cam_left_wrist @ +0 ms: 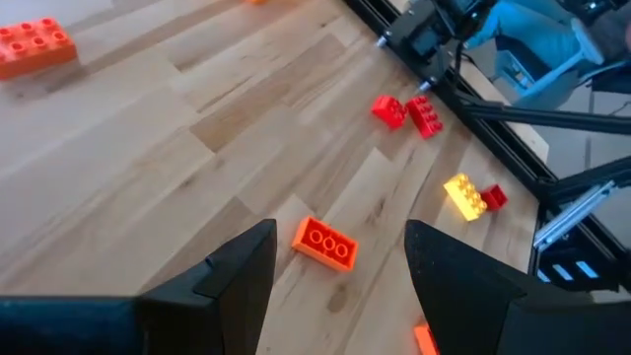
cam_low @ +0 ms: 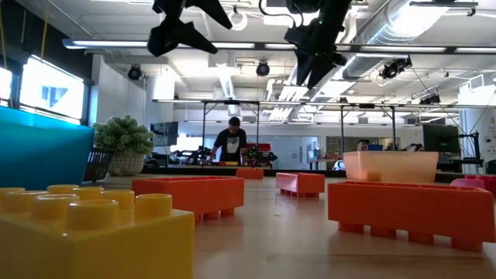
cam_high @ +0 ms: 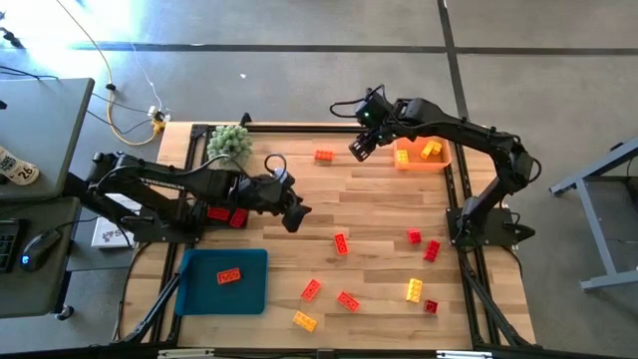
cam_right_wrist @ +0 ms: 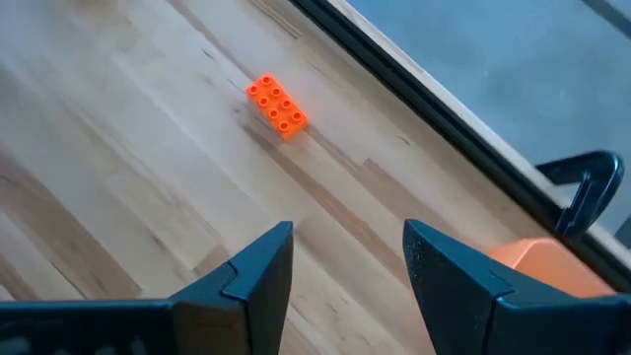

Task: Sort & place blocks by color
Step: Put the orange game piece into the blue bin

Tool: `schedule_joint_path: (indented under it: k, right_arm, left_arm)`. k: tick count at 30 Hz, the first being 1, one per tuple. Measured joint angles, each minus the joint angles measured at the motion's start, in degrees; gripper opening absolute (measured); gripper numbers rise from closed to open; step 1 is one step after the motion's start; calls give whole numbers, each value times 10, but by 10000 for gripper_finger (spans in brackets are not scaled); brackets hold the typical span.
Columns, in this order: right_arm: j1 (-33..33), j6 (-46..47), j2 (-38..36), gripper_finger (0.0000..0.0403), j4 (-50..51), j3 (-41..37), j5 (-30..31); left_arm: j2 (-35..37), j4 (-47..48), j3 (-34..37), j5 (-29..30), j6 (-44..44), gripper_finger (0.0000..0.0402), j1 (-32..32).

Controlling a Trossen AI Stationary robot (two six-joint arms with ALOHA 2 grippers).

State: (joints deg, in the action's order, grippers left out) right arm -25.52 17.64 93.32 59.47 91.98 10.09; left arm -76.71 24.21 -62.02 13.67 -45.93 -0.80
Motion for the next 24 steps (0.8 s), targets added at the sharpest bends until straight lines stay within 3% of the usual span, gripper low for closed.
schedule_joint_path:
  k: [9, 24]
  right_arm:
    - [0, 119, 0, 181, -2, 0, 5]
    - [2, 201, 0, 181, 1, 0, 3]
  left_arm:
    - [0, 0, 0, 21, 15, 213, 58]
    - [0, 1, 0, 86, -4, 213, 152]
